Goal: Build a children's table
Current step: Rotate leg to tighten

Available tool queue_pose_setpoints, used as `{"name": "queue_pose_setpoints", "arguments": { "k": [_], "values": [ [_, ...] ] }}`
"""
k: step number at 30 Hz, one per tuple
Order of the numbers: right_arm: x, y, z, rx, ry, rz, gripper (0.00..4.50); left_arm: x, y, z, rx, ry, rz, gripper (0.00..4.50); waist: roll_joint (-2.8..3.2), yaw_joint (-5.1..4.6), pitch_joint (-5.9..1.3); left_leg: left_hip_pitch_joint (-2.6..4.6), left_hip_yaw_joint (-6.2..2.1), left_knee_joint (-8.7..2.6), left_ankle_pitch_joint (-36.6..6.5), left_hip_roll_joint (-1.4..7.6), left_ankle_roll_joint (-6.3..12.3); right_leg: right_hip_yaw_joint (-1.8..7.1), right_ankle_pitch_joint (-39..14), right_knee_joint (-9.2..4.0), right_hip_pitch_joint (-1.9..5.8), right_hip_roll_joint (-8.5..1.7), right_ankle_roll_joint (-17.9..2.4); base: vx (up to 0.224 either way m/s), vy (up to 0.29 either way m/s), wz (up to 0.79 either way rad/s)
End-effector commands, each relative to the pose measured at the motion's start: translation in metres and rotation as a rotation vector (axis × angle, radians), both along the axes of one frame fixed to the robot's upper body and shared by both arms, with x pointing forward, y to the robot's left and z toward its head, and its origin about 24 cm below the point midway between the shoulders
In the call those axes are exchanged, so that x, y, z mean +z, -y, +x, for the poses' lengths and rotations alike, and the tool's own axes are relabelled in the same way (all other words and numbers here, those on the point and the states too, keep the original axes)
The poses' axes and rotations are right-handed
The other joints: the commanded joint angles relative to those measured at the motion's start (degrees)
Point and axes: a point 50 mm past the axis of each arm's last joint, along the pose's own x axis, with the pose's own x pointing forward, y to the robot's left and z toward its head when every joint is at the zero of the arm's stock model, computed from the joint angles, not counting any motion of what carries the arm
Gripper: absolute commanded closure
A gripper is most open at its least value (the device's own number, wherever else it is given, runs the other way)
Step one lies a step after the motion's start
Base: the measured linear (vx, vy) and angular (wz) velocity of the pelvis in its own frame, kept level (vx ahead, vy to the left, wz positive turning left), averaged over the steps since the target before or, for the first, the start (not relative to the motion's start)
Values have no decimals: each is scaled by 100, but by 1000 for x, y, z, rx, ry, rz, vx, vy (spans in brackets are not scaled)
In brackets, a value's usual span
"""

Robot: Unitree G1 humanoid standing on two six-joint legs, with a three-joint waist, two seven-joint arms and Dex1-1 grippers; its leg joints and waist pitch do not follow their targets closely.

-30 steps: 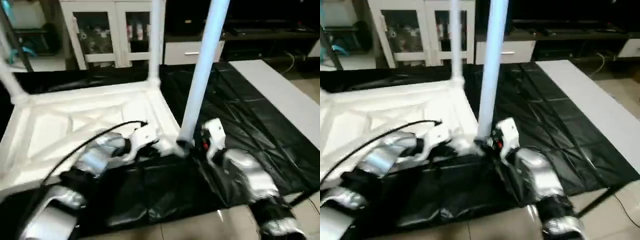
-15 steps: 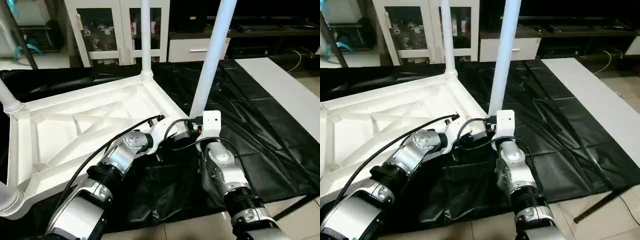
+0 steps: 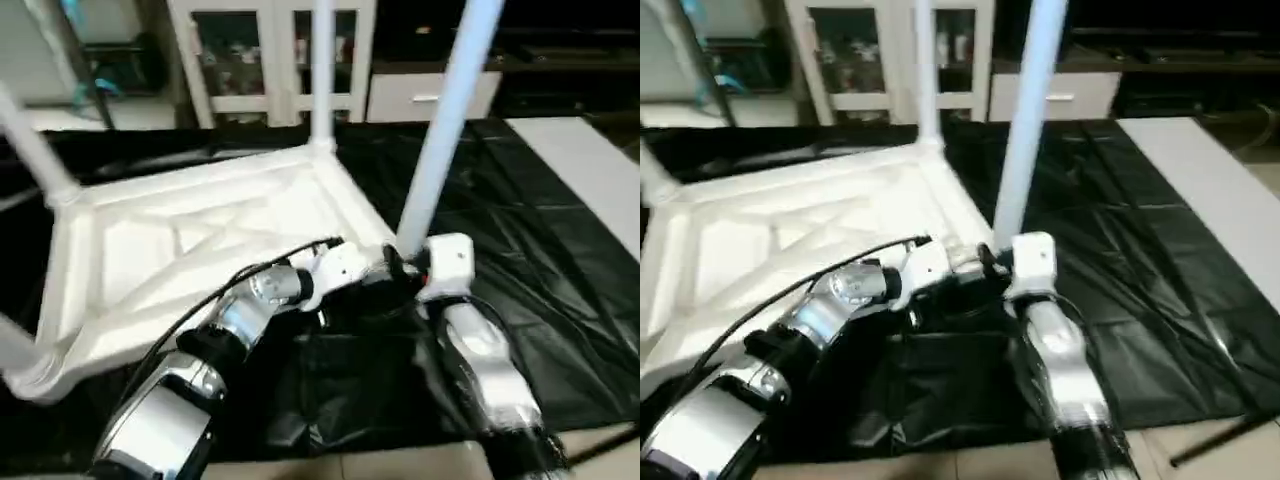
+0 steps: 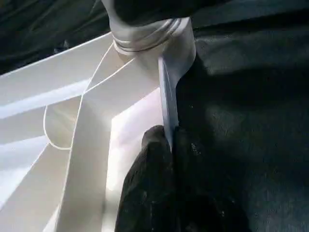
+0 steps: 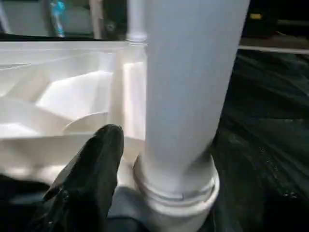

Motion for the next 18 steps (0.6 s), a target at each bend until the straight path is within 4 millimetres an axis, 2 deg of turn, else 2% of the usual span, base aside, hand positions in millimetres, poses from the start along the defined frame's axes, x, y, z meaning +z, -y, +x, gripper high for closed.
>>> {"name": "queue_pose_setpoints", "arguments": {
  "k": [1,2,3,4,5,7,8,9,10,11,12,14,15,16,17,18],
  "values": [
    [4,-8,-7,84,3,11,137,-9,3,-7,-45,18,21,450,-89,-16,-235,-53,37,-376,-1236,65,334,168,-1730,-387,255,-114,-753,0,0,0],
    [1,-8,-18,137,-17,10,137,-8,1,-5,-41,45,27,450,-24,-20,-234,-51,24,-388,-1296,65,291,163,-1730,-403,253,-117,-762,0,0,0],
    [0,-8,-19,145,-20,9,137,-8,1,-5,-41,50,26,450,-49,-21,-233,-41,27,-378,-1368,68,291,161,-1727,-409,248,-109,-760,0,0,0],
    [-4,-9,-28,201,-41,-4,137,-6,0,-4,-34,77,17,450,-50,-30,-240,-67,15,-382,-1385,57,294,160,-1698,-387,272,-108,-775,0,0,0],
    [-4,-9,-29,202,-41,-4,137,-6,0,-4,-33,76,16,450,-56,-28,-228,-58,24,-385,-1448,67,289,167,-1782,-408,251,-121,-764,0,0,0],
    [-7,-10,-39,235,-72,-7,129,0,-2,0,3,58,-53,389,-81,-26,-223,-53,27,-387,-1509,68,291,170,-1927,-419,239,-122,-774,0,0,0],
    [-7,-10,-39,235,-72,-7,129,0,-2,0,3,58,-53,389,-73,-18,-228,-51,24,-386,-1499,72,290,174,-1928,-415,241,-132,-776,0,0,0],
    [-7,-11,-42,245,-78,-7,129,3,-3,1,13,49,-85,379,-109,-32,-232,-71,26,-385,-1480,64,290,172,-1920,-409,243,-128,-811,0,0,0],
    [-5,-13,-44,263,-80,-9,129,6,-5,2,18,52,-113,379,-107,-20,-244,-64,22,-378,-1429,69,289,173,-1845,-394,243,-130,-839,0,0,0],
    [-5,-13,-44,263,-80,-9,129,6,-5,2,18,52,-113,362,-86,-10,-250,-53,22,-372,-1365,82,296,177,-1705,-384,239,-130,-873,0,0,0],
    [-3,-14,-45,281,-75,-14,129,9,-7,2,20,47,-141,343,-91,-16,-265,-65,15,-352,-1145,91,318,177,-1281,-328,253,-135,-980,0,0,0],
    [1,-16,-46,297,-72,-16,129,13,-14,1,24,21,-194,343,-141,-49,-267,-106,18,-318,-784,81,410,162,-640,-244,289,-115,-1140,0,0,0],
    [2,-16,-44,297,-71,-16,129,15,-22,-1,28,-16,-235,343,-197,-56,-271,-110,20,-304,-708,86,458,161,-516,-222,293,-123,-1193,0,0,0],
    [3,-16,-43,296,-71,-15,129,16,-27,-2,28,-40,-263,314,-142,-60,-281,-96,19,-291,-533,89,521,166,-305,-171,300,-141,-1359,0,0,0],
    [3,-14,-41,291,-73,-31,129,19,-36,-6,29,-73,-294,314,-93,-75,-279,-85,31,-281,-451,79,555,169,-183,-166,277,-119,-1421,0,0,0],
    [3,-12,-40,289,-74,-45,129,20,-44,-10,22,-106,-316,303,-104,-114,-312,-59,37,-239,-196,76,624,168,229,-120,277,-97,-1562,0,0,0]
  ]
}}
